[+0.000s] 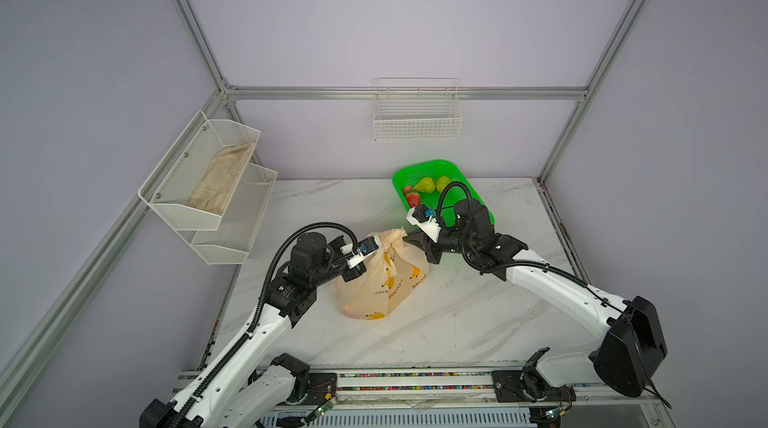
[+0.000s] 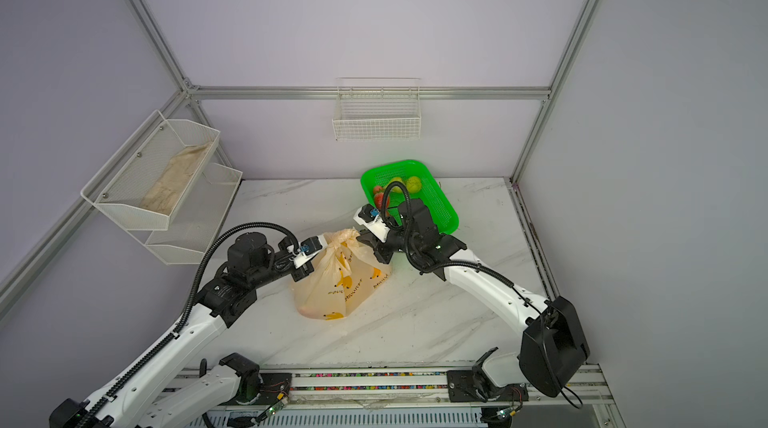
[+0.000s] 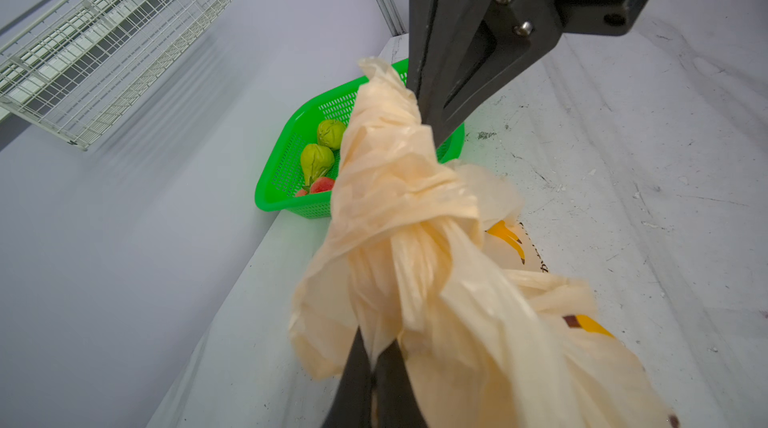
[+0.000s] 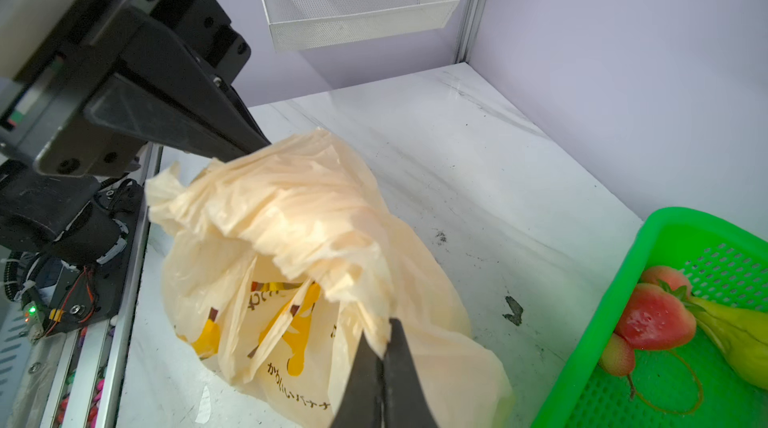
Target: Place the fake fruits into the plastic bag and tie a complex knot
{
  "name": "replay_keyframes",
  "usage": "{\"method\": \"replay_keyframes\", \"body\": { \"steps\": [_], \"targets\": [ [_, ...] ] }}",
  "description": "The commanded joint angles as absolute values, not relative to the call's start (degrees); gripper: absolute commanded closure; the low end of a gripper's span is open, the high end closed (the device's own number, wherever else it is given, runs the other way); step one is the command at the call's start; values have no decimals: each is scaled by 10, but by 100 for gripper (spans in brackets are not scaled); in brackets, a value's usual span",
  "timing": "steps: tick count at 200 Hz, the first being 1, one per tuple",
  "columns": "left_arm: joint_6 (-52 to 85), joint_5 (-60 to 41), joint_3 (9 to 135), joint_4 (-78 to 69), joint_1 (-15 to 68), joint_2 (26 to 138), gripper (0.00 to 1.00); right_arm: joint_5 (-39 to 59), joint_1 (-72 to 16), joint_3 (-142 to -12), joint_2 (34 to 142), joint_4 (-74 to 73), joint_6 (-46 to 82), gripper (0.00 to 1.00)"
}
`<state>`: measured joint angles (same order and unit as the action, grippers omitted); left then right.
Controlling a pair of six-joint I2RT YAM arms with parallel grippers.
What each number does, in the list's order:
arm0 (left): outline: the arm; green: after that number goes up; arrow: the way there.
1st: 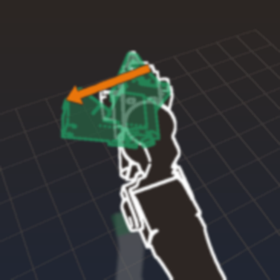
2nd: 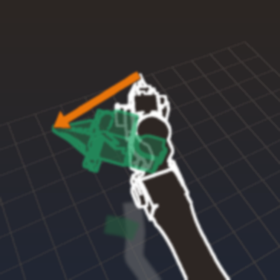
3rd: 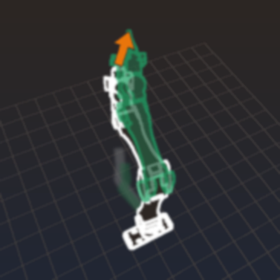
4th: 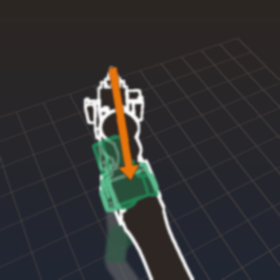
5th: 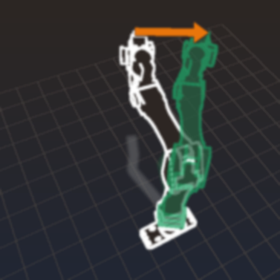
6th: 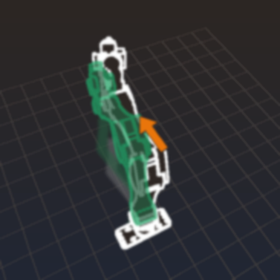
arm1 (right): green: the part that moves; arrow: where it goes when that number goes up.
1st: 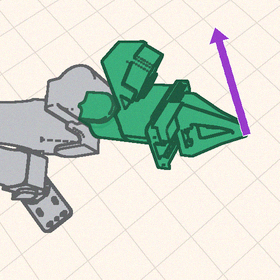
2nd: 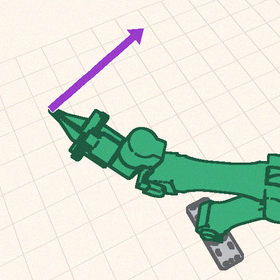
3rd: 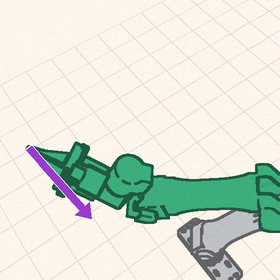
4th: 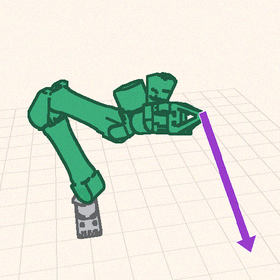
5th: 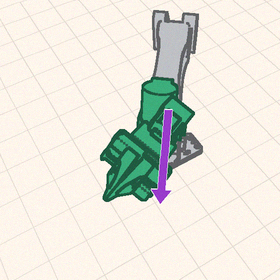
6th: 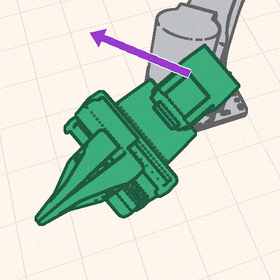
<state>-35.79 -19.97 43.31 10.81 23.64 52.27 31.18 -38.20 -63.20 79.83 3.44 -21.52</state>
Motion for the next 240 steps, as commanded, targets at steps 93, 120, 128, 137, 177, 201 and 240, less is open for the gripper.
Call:
{"method": "replay_keyframes", "body": {
  "steps": [93,120,128,137,177,201,240],
  "targets": [
    [-351,-151,474,112,230,508,100,171,-381,-652,752,149,-131,100],
    [-347,-127,475,107,229,509,100,141,-381,-658,749,172,-122,100],
    [-346,-118,476,104,229,510,100,136,-381,-661,751,178,-119,100],
    [-342,-110,477,101,227,509,100,125,-381,-666,754,186,-118,100],
    [-331,-55,479,101,224,510,100,45,-381,-677,771,216,-99,100],
    [-325,-20,482,126,223,516,100,18,-381,-665,774,221,-81,100],
    [-299,48,478,148,218,509,100,-27,-380,-639,779,236,-44,100]
  ]
}}
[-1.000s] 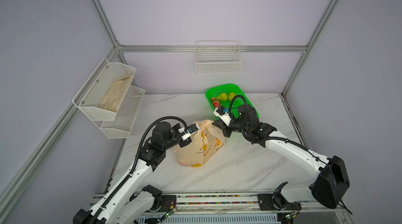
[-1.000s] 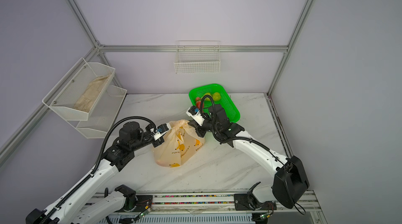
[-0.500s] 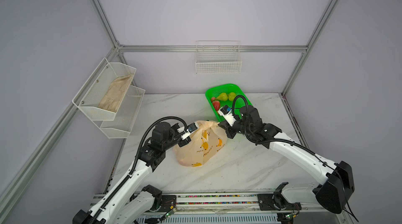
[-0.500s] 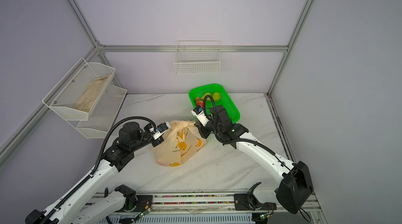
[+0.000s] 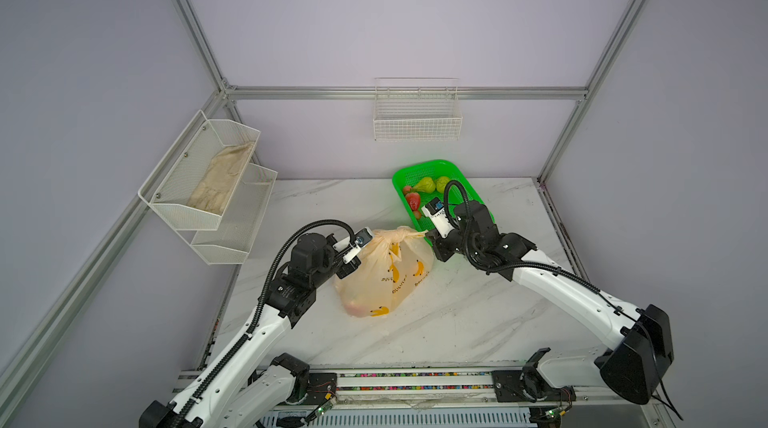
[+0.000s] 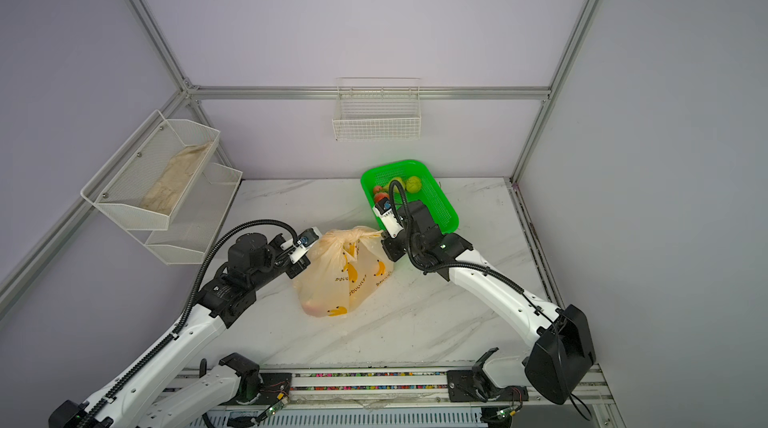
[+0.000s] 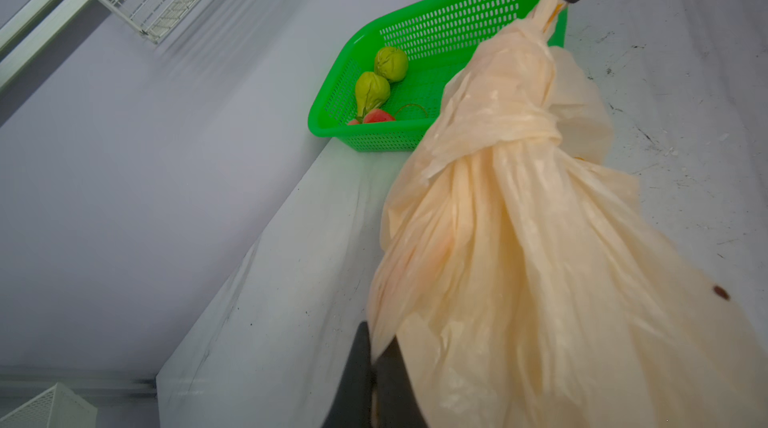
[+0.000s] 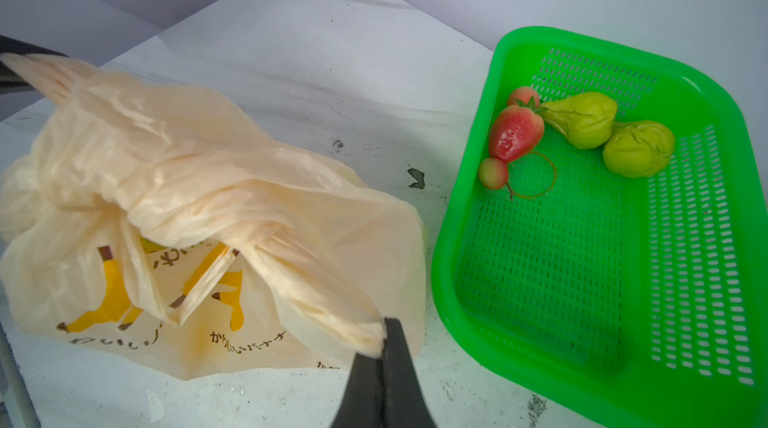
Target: Place the fake fruits into the plastic bag and tie a complex knot
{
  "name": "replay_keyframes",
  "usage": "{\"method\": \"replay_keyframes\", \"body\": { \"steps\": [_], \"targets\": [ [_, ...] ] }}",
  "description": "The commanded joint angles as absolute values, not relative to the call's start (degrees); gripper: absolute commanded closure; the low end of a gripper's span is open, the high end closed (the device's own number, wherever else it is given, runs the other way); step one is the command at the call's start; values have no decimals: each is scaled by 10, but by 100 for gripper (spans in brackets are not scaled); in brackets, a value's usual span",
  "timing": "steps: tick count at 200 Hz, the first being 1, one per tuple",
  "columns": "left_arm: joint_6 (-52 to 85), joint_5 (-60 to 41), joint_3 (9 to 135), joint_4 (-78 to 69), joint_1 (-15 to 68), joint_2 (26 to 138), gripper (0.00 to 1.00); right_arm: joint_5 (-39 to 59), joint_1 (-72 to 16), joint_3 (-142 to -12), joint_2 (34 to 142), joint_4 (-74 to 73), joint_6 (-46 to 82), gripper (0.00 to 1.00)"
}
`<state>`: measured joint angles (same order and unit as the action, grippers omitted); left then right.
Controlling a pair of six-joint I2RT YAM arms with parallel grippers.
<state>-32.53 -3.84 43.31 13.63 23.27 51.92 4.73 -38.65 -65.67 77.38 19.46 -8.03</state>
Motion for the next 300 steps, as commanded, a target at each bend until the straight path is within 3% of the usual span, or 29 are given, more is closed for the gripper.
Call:
{"method": "replay_keyframes", "body": {
  "steps": [1,70,209,300],
  "targets": [
    [-298,50,478,148,218,509,100,-28,-380,-638,779,236,-43,100],
    [-273,203,459,166,176,524,100,-76,-363,-586,801,256,21,100],
    [-209,220,409,173,93,552,100,-19,-248,-534,793,248,122,100],
    [-200,203,405,186,92,588,100,0,-245,-476,770,224,176,100]
  ]
}}
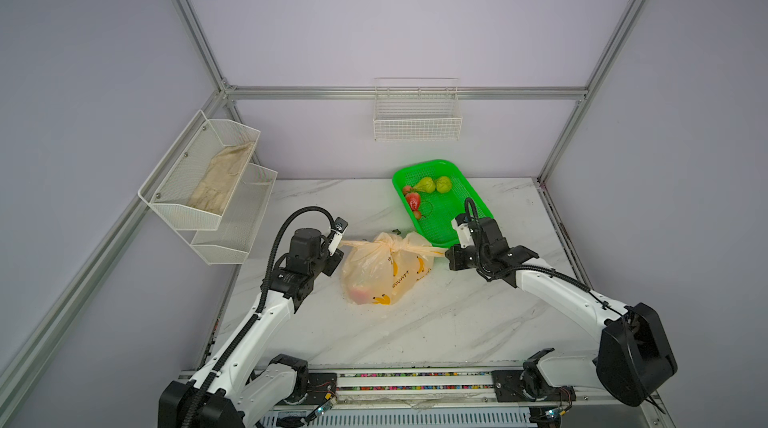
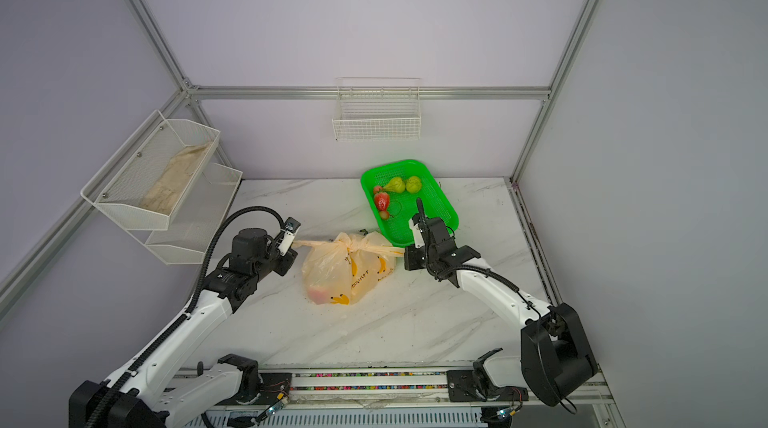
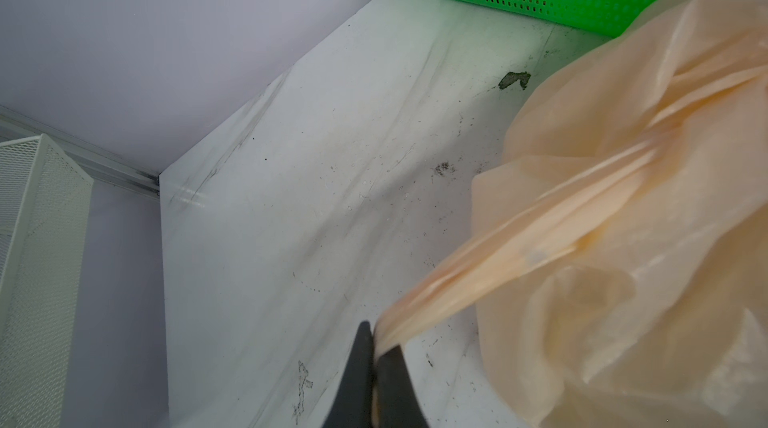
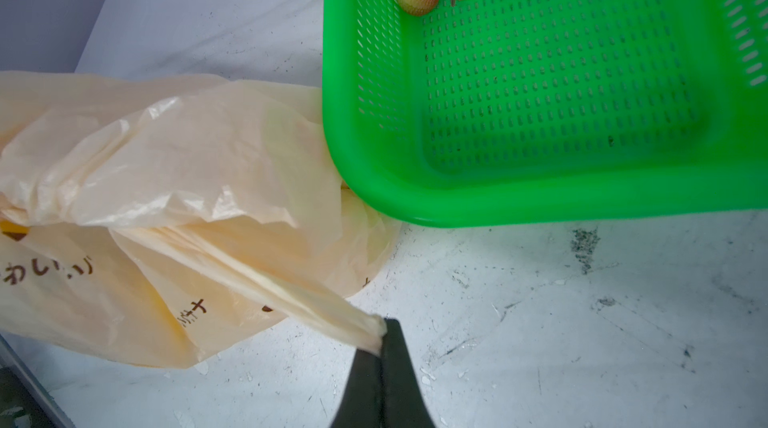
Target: Place the fake fruits into the plastic bag and tie a complex knot
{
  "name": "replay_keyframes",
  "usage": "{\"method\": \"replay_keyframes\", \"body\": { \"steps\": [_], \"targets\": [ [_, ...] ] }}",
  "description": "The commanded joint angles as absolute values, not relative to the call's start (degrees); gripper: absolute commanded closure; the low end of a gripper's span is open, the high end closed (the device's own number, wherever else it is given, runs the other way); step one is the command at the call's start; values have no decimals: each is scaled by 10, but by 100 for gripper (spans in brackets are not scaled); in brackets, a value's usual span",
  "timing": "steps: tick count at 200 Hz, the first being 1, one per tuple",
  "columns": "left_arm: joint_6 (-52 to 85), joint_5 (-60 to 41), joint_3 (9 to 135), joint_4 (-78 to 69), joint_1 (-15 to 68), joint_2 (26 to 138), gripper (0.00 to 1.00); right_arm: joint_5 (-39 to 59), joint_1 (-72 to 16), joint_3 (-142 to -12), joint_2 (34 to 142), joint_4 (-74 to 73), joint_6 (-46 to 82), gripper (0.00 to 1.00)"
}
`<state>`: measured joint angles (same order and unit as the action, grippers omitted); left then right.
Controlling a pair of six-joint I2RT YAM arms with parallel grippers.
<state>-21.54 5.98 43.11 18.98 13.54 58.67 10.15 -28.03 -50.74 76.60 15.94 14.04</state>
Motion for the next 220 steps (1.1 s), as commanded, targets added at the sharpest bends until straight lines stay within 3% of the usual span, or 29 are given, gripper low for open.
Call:
{"method": "replay_keyframes", "body": {
  "steps": [1,60,83,87,91,95,115,133,162,187,205,220],
  "targets": [
    [-200,204,405,185,92,589,100,0,-245,-475,770,224,176,100],
    [-177,184,420,217,94,594,100,-10,-242,-457,748,194,178,100],
    [-145,135,433,245,94,570,100,40,-242,-472,699,173,166,100],
    [-139,122,436,248,94,564,92,48,-242,-475,691,170,165,100],
    [-135,108,439,251,94,557,79,59,-242,-481,683,167,162,95],
    [-130,95,442,253,94,550,72,71,-243,-485,674,164,159,89],
    [-96,50,457,255,93,507,55,92,-242,-511,635,161,152,61],
    [-67,41,467,244,93,471,38,91,-243,-544,614,169,151,52],
    [33,71,465,190,92,434,18,-29,-242,-595,606,178,123,37],
    [93,173,396,74,92,409,8,-170,-242,-575,617,116,100,13],
    [87,273,330,-27,90,403,1,-234,-242,-533,643,39,96,4],
    [81,293,308,-60,73,403,0,-284,-242,-489,672,-34,103,3]
  ]
}}
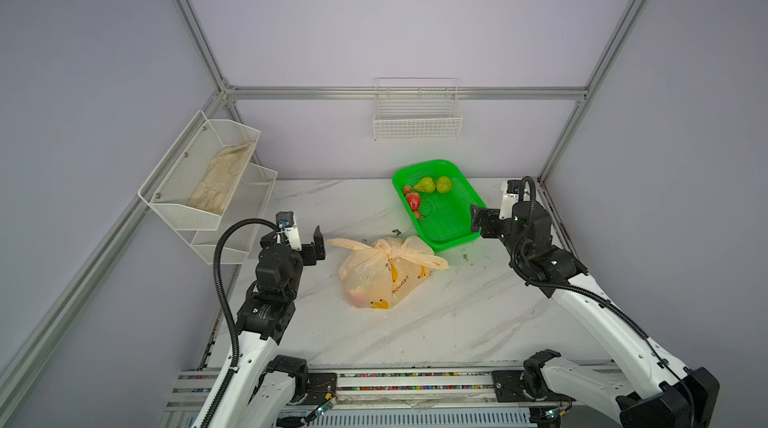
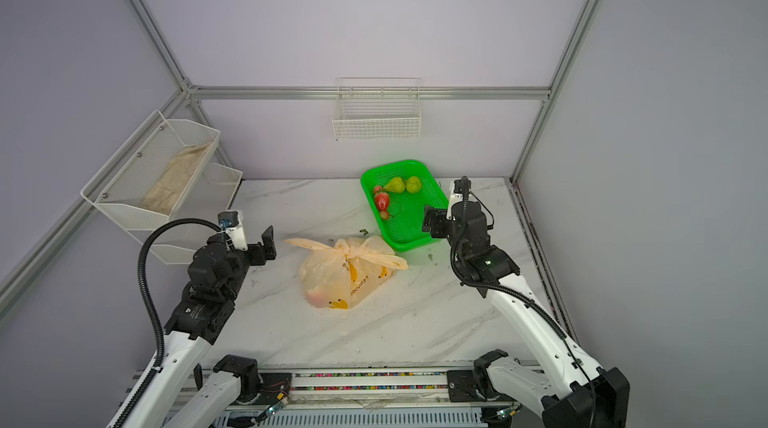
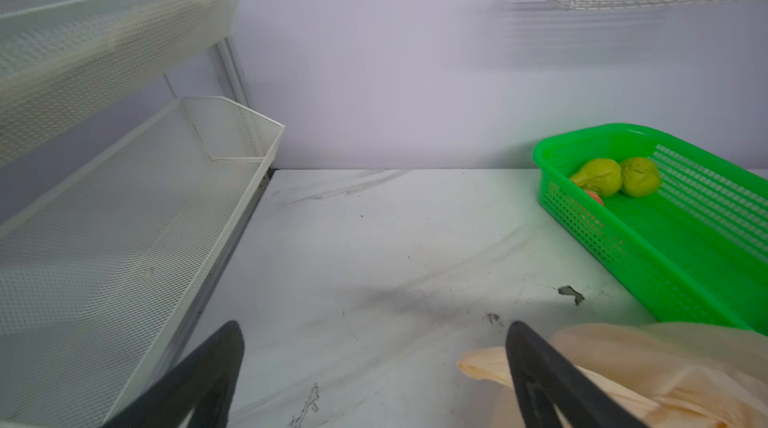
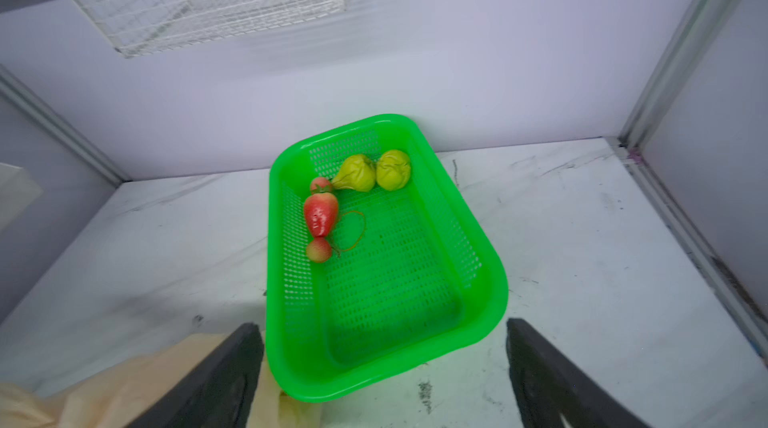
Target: Place the fake fruits into the plastic bag and tie a complex knot
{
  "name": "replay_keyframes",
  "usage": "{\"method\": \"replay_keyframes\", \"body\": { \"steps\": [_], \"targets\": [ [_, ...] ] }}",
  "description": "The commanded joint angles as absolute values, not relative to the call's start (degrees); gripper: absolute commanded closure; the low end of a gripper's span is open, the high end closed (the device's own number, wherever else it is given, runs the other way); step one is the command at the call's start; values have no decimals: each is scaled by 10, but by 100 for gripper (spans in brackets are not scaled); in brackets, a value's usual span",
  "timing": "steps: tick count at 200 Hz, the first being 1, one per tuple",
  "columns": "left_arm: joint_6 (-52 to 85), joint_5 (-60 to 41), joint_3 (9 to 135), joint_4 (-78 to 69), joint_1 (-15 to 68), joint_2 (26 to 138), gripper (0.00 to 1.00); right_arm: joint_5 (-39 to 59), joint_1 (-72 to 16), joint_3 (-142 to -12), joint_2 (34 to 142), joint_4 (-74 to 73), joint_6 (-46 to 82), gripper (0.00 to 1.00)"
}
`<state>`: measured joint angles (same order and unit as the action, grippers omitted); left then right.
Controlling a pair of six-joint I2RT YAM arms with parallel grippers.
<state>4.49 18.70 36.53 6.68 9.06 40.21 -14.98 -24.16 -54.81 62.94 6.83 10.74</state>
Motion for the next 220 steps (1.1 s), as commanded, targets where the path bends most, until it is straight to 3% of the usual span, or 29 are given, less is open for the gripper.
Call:
{"method": "replay_keyframes", "body": {
  "steps": [1,34,60,97,108,132,152,177,204,220],
  "targets": [
    [80,296,307,-64,73,404,0,-286,-242,-487,674,-38,103,3],
    [33,345,223,-214,73,487,0,-399,-240,-387,732,-222,51,3],
    [7,383,189,-297,71,592,0,-379,-223,-322,790,-378,5,3],
    [-25,272,197,-364,60,720,1,-320,-193,-254,877,-591,-49,3],
    [-34,254,198,-405,56,753,0,-306,-189,-257,882,-594,-50,3],
    [-6,202,199,-460,22,779,0,-248,-163,-238,895,-676,-47,3],
    [18,119,222,-432,-12,790,0,-222,-152,-232,926,-747,-73,3],
    [24,88,235,-419,-16,805,0,-197,-138,-227,995,-843,-102,3],
    [16,67,186,-627,-24,913,0,-162,-101,-211,1036,-910,-68,3],
    [20,68,235,-472,-24,880,1,-173,-101,-238,1019,-814,-38,3]
  ]
}}
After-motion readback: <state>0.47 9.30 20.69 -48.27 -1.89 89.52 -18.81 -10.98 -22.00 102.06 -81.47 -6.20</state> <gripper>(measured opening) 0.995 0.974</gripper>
